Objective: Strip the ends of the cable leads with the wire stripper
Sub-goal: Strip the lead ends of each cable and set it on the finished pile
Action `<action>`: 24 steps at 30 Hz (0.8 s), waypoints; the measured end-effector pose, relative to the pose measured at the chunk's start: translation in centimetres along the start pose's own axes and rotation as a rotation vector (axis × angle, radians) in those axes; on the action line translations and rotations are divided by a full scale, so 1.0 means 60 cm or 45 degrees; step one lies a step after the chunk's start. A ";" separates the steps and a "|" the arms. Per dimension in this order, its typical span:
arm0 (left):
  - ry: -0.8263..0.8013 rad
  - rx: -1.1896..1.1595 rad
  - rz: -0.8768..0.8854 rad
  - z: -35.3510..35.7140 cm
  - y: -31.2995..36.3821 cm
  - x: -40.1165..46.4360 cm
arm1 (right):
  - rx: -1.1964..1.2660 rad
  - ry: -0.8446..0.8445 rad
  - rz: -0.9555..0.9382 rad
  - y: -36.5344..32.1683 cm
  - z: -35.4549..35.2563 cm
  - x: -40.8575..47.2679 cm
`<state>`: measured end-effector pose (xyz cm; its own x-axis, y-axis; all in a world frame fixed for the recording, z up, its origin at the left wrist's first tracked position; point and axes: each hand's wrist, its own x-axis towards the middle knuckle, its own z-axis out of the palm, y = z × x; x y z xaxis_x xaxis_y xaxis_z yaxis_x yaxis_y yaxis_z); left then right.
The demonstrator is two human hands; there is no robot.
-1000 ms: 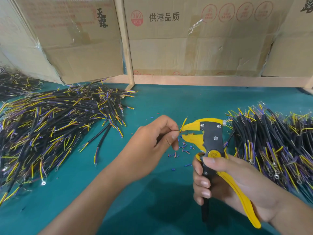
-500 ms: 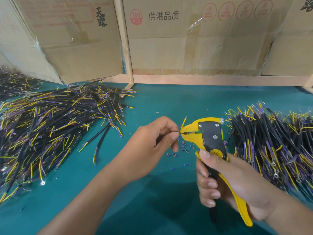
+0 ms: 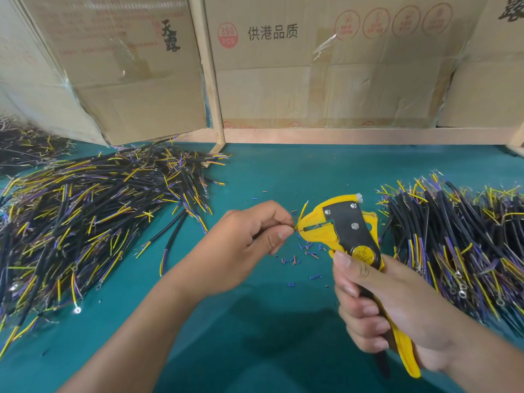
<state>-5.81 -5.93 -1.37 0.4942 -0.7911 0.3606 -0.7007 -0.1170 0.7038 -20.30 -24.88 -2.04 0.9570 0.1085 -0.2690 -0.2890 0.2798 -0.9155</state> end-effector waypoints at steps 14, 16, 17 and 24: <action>-0.047 -0.097 0.011 -0.025 -0.014 -0.005 | -0.029 0.004 -0.021 -0.011 0.004 -0.009; -0.046 -0.084 0.025 -0.019 -0.013 -0.005 | -0.050 0.000 -0.008 -0.009 0.006 -0.009; -0.039 -0.077 0.026 -0.018 -0.012 -0.004 | -0.056 -0.008 0.000 -0.009 0.005 -0.008; 0.317 0.041 -0.055 -0.080 -0.037 -0.013 | 0.273 0.242 -0.287 -0.049 -0.042 0.000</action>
<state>-2.16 -2.19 -0.28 0.6328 -0.6128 0.4733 -0.6902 -0.1695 0.7035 -19.39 -28.14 -0.09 0.9789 -0.1522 -0.1365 -0.0493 0.4722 -0.8801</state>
